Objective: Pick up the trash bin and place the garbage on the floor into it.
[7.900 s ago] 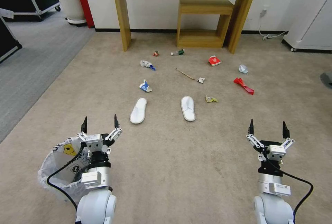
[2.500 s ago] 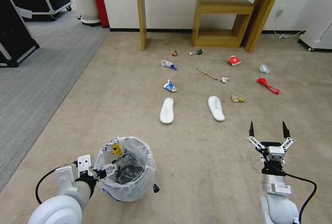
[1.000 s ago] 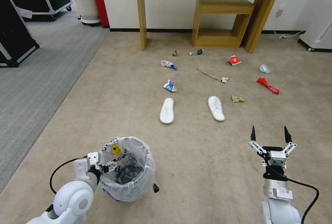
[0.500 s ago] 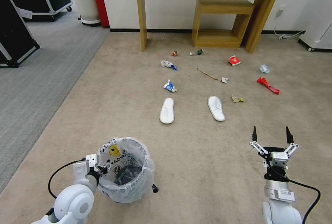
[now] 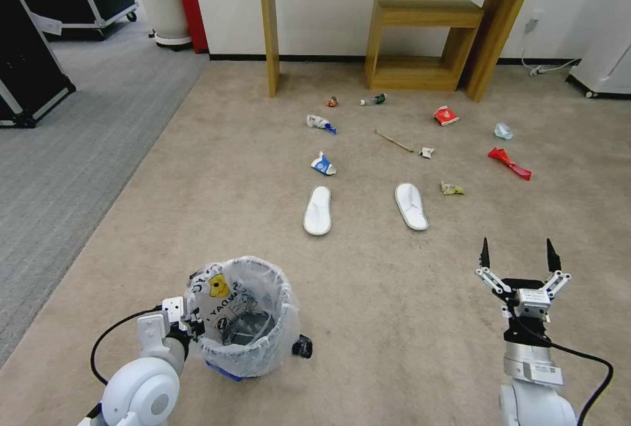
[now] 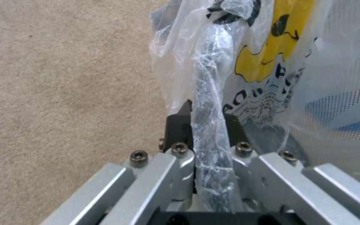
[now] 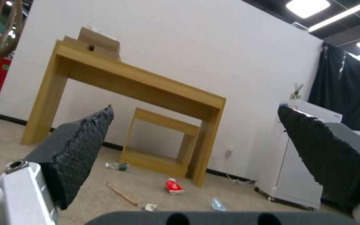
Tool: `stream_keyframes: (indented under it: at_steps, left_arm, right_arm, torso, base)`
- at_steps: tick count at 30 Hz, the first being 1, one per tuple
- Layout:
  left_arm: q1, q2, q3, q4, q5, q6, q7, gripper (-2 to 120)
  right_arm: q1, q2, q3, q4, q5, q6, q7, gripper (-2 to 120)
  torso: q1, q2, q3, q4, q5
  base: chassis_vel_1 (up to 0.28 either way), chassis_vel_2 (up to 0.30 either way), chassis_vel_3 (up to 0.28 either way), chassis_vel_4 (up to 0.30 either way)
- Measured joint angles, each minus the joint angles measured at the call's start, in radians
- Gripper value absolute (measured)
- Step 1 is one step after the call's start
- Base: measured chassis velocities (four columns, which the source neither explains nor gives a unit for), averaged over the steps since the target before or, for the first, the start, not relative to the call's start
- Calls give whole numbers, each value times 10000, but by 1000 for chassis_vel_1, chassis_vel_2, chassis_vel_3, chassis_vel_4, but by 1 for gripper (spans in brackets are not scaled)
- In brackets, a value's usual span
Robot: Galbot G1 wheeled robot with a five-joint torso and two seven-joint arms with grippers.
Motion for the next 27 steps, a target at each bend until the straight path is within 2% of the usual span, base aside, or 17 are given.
stream_keyframes:
  at_steps: [9,17,27]
  left_arm:
    - [209,-178,-162,-162,12,-70,-144,0]
    - [389,-238,-770,-918,-467,4,-463,0]
    - [632,-685,-1682,-1759,-1458,114,-971,0]
  right_arm:
    - [-124,86,11,178,-7,-7,53,100]
    - [-66,46,39,193,211,-33,30,100]
    - [58,-12,-59,155,265,-80,6,100]
  torso:
    - [0,0,0,0,-1]
    - [0,-2,1,1,4]
    - [0,-2,-1,2,6]
  base:
    - [0,0,0,0]
    - [0,0,0,0]
    - [0,0,0,0]
